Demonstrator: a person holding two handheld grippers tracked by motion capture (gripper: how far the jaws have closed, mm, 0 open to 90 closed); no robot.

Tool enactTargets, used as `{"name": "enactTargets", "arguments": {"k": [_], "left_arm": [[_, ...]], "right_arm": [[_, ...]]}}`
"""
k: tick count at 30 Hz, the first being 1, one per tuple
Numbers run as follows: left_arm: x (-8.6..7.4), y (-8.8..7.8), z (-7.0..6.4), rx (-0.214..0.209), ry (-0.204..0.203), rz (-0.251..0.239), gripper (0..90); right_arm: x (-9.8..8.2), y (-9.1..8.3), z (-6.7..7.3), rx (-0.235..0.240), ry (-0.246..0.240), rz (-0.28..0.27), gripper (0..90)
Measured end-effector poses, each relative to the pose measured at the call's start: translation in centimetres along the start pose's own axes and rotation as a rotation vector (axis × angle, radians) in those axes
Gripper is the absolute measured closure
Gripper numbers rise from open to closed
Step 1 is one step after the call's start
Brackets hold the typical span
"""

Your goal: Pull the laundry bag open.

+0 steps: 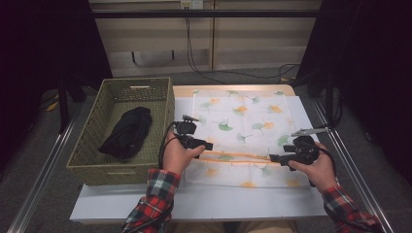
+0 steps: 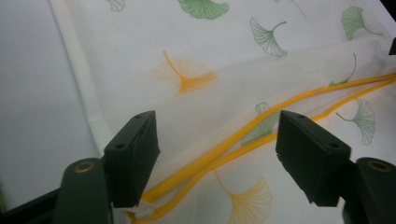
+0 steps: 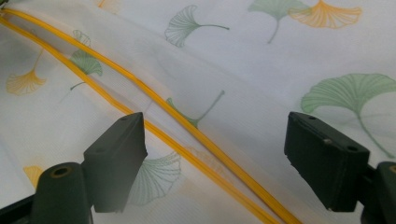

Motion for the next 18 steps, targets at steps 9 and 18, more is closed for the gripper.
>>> {"name": "enactTargets", "arguments": {"k": [9, 18], "left_arm": [[-0.1, 0.5, 0.0, -0.002, 0.008, -0.015, 12.6], [-0.2, 0.8, -0.3, -0.027, 0.004, -0.009, 6.8]], "right_arm": [[0.8, 1.1, 1.1, 0.002, -0.032, 0.009, 18.6], [1.5, 2.8, 2.1, 0.025, -0.071, 0.023, 16.5]]}}
Point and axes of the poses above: each handheld gripper's, and its own axes: y roughly forward along the jaws, x roughly out of its top, z roughly to its left, the point moved 3 cm from there along y, roughly forward along the jaws, and after that the axes turned 1 degree about x, right-handed, at the moved point
